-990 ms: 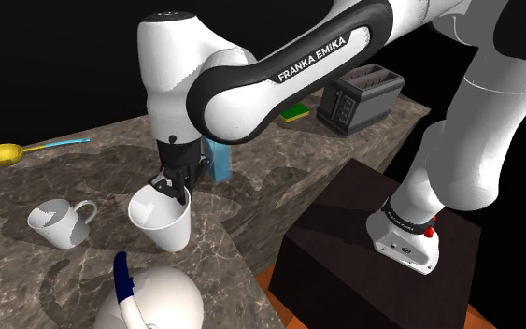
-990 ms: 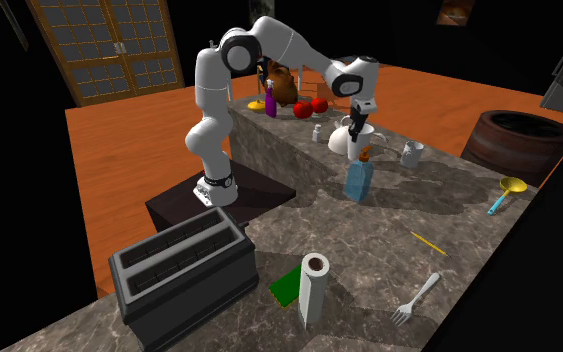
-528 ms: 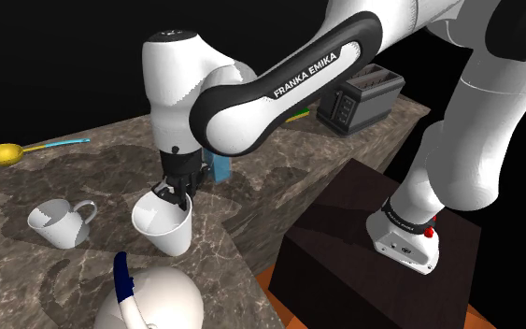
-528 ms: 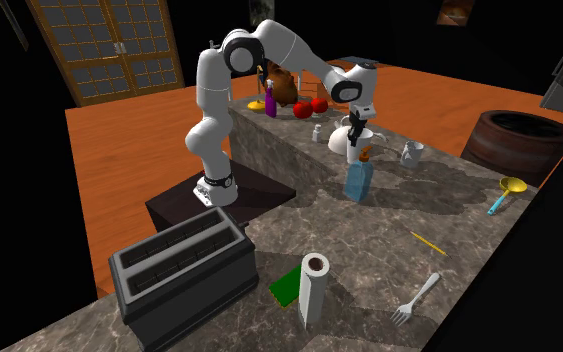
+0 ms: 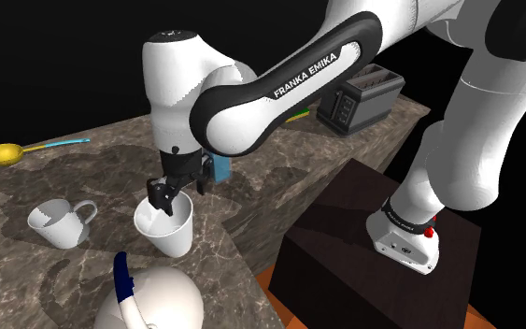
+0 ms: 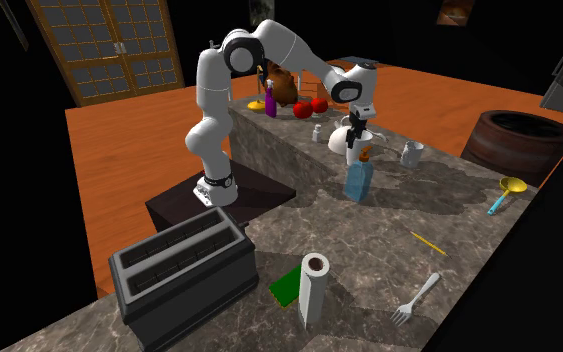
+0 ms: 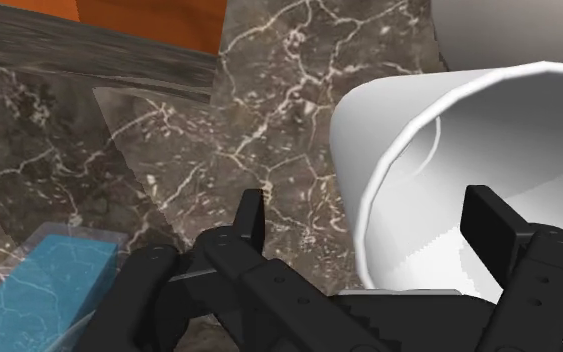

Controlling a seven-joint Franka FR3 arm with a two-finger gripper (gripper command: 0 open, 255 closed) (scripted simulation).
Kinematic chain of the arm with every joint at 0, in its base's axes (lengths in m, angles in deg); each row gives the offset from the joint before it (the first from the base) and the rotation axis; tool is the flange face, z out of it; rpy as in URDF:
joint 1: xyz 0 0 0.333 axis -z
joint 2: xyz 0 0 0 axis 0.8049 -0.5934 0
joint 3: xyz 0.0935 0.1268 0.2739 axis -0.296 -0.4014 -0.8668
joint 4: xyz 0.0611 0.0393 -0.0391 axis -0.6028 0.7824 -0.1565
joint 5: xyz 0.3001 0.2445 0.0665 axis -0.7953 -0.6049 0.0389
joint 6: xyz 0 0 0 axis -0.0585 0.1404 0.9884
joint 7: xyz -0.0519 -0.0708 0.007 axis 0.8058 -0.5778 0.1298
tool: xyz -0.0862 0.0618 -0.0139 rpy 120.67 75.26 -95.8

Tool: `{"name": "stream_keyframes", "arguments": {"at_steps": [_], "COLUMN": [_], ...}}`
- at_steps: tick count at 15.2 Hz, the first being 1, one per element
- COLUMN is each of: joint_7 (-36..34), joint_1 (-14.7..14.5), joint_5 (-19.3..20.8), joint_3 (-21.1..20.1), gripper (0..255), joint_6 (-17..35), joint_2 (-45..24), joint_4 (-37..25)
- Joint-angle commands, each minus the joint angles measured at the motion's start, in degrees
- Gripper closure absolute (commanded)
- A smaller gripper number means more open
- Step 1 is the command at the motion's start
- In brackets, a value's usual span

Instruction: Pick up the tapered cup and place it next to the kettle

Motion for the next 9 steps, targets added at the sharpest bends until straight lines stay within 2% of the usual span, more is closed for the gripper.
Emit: {"name": "stream_keyframes", "arguments": {"at_steps": [1, 2, 6, 9], "joint_7": [0.00, 0.01, 1.11, 1.11], "joint_1": [0.00, 0.00, 0.95, 0.93], "joint_5": [0.00, 0.01, -1.63, -1.64], "joint_3": [0.00, 0.00, -0.11, -0.10], "gripper": [0, 0, 0, 0], "joint_6": [0.00, 0.01, -6.46, -6.46], "joint_2": [0.00, -0.01, 3.67, 3.67], "joint_4": [0.00, 0.00, -3.00, -3.00]}}
